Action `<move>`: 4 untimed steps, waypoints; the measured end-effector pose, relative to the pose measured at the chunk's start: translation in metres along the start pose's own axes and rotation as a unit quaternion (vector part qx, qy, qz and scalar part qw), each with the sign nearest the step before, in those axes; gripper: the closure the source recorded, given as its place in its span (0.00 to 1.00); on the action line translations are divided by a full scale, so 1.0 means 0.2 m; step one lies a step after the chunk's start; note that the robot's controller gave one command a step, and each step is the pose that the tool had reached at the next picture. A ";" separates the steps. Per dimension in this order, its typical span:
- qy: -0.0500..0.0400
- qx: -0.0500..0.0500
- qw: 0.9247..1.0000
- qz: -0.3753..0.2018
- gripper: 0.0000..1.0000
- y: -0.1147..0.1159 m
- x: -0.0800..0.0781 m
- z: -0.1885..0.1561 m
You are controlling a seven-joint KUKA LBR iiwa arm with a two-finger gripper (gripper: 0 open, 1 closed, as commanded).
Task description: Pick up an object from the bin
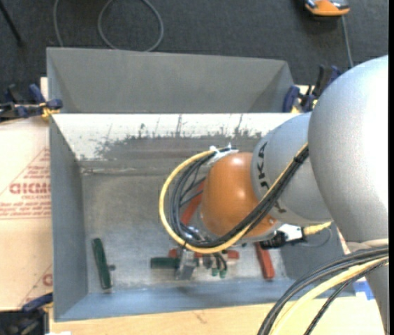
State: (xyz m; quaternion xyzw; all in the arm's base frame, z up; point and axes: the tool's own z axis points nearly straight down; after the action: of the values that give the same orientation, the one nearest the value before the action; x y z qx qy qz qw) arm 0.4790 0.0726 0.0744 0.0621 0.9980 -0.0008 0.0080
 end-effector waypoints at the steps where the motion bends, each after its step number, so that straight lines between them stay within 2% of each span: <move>1: 0.003 -0.002 1.000 0.002 1.00 0.03 -0.04 -0.44; 2: 0.007 -0.001 1.000 0.001 0.00 0.03 -0.03 -0.42; 3: 0.010 0.001 1.000 -0.024 0.00 -0.22 -0.13 0.04; 4: 0.006 0.000 1.000 -0.025 1.00 -0.21 -0.14 0.02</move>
Offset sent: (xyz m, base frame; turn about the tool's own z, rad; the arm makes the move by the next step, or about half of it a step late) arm 0.0048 0.0056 0.0830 0.0093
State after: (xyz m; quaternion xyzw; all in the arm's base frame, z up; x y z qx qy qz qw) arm 0.5015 0.0284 0.0703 0.0371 0.9993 -0.0002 0.0017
